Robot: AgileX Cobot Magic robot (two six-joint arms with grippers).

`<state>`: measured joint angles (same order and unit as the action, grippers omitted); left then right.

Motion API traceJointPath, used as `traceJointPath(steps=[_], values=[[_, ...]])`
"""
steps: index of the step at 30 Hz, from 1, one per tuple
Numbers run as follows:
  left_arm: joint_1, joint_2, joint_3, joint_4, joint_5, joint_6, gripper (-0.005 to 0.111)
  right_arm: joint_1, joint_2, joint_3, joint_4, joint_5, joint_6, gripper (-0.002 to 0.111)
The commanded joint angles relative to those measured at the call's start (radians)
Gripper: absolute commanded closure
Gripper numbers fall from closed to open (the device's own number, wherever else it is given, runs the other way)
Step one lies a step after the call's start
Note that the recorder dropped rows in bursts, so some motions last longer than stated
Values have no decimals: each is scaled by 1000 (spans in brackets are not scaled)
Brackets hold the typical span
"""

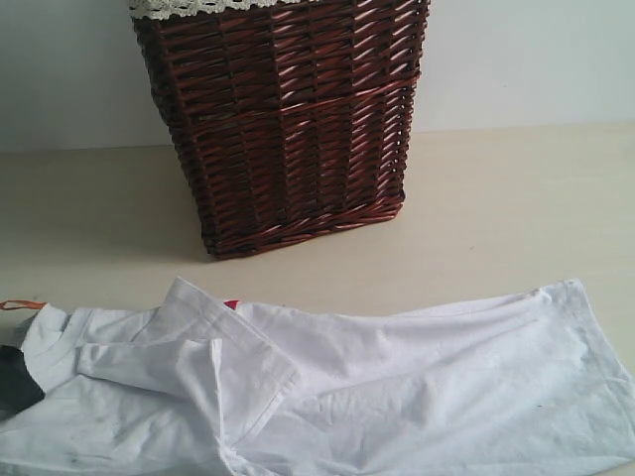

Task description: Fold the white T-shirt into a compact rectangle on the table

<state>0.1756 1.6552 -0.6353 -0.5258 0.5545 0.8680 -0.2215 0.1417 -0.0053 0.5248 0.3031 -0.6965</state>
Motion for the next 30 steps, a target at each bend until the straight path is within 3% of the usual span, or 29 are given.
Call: traceJointPath(steps=[1, 8, 12, 19, 26, 30], values=[[-9, 46, 11, -53, -51, 46, 2, 1, 0, 5, -2, -3, -8, 108], [-9, 227, 7, -112, -69, 119, 2, 1, 0, 5, -2, -3, -8, 108], [-9, 315, 7, -129, -47, 168, 10, 1, 0, 5, -2, -3, -8, 108], [-9, 353, 7, -220, 71, 314, 61, 1, 0, 5, 0, -3, -8, 108], [-9, 353, 7, -359, 271, 426, 103, 1, 0, 5, 0, -3, -8, 108], [-9, 351, 7, -368, 330, 493, 107, 1, 0, 5, 0, -3, -8, 108]])
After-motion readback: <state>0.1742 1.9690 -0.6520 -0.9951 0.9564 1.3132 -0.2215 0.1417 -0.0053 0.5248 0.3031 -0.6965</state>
